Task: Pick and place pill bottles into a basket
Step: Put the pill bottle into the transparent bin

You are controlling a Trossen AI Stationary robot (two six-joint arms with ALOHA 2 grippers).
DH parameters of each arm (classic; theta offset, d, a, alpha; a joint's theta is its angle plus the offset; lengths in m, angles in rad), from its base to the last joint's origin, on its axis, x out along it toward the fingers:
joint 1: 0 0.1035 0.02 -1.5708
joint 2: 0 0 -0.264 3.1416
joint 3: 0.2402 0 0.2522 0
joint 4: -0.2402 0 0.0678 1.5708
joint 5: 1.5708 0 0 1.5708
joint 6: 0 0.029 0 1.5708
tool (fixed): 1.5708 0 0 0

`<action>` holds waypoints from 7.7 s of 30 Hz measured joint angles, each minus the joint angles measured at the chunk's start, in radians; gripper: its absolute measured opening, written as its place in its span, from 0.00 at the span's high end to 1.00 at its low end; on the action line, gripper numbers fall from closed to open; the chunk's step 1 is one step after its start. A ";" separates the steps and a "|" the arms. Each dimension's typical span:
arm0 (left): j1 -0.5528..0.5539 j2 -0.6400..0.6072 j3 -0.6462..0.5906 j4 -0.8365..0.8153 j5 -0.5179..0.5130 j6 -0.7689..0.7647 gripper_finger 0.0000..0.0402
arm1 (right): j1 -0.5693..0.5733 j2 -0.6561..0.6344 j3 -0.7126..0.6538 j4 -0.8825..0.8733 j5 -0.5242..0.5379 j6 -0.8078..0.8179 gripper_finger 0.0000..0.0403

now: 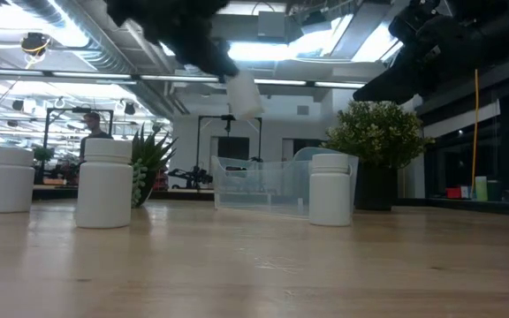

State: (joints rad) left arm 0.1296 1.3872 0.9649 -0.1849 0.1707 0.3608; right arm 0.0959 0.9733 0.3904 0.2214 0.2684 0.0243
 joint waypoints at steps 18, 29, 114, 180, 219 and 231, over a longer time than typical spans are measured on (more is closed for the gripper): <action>0.004 0.306 0.220 -0.071 -0.004 0.092 0.62 | 0.000 0.000 0.000 0.002 0.000 -0.002 0.98; 0.004 0.368 0.231 -0.043 -0.013 0.142 0.62 | 0.000 0.000 0.000 -0.001 0.000 -0.006 0.98; -0.017 0.542 0.231 0.249 0.031 0.114 0.48 | 0.000 0.000 0.000 -0.004 0.000 -0.004 0.98; -0.377 -0.237 -0.041 -0.339 -0.328 -0.323 1.00 | 0.000 0.000 0.000 0.026 -0.096 -0.082 0.98; -0.549 -0.252 -0.191 -0.147 -0.363 -0.425 0.46 | 0.000 0.000 0.000 -0.031 -0.101 -0.029 0.98; -0.550 -0.215 -0.192 -0.118 -0.423 -0.495 0.47 | 0.000 0.000 0.000 -0.030 -0.102 -0.027 0.98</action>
State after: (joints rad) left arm -0.4202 1.1718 0.7734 -0.3026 -0.2519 -0.1343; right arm 0.0959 0.9733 0.3901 0.1913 0.1665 -0.0024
